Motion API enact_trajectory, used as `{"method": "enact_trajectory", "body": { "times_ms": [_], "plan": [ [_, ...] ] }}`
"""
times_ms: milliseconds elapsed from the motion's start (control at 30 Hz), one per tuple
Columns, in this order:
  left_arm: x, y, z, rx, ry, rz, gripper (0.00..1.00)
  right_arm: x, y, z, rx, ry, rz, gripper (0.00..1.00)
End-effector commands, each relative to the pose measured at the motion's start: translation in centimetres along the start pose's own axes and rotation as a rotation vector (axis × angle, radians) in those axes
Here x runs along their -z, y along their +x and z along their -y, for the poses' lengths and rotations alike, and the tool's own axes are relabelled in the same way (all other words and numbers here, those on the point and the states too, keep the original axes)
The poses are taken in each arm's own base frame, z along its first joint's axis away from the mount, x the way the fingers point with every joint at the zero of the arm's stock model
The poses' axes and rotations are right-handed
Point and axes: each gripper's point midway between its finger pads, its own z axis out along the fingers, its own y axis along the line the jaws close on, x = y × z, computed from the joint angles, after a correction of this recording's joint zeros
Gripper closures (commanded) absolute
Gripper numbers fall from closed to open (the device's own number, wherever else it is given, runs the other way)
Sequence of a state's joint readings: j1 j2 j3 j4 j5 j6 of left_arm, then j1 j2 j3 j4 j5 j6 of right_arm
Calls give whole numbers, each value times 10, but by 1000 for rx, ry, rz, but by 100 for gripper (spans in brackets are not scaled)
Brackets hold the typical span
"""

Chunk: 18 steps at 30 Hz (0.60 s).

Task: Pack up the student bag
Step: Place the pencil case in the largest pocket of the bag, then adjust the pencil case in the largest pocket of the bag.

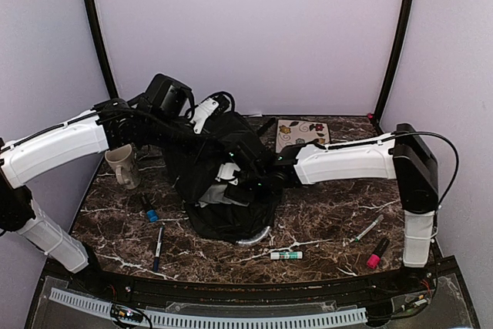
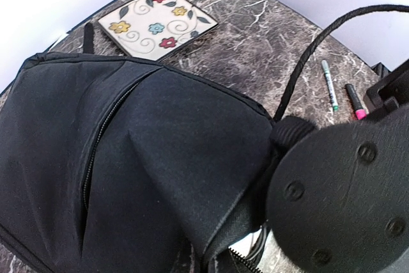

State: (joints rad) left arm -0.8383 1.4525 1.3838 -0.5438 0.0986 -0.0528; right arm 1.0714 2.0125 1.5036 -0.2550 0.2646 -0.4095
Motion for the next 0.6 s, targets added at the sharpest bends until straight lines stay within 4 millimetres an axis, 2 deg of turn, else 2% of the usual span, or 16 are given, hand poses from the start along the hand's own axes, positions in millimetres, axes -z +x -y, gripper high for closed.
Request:
{"method": "enact_trajectory", "body": {
  "times_ms": [0,367,467,567],
  "plan": [
    [23,-24,21,-32,80,134,100,45,-37,22,-72,4,175,30],
    [18,-17,19,-21,73,129,100,69,-33,-12,-3,-188,198,26],
    [21,-18,18,-23,68,133,100,80,-23,-22,26,-237,170,27],
    [22,-17,17,-24,64,135,100,91,-9,-23,43,-232,152,27]
  ]
}}
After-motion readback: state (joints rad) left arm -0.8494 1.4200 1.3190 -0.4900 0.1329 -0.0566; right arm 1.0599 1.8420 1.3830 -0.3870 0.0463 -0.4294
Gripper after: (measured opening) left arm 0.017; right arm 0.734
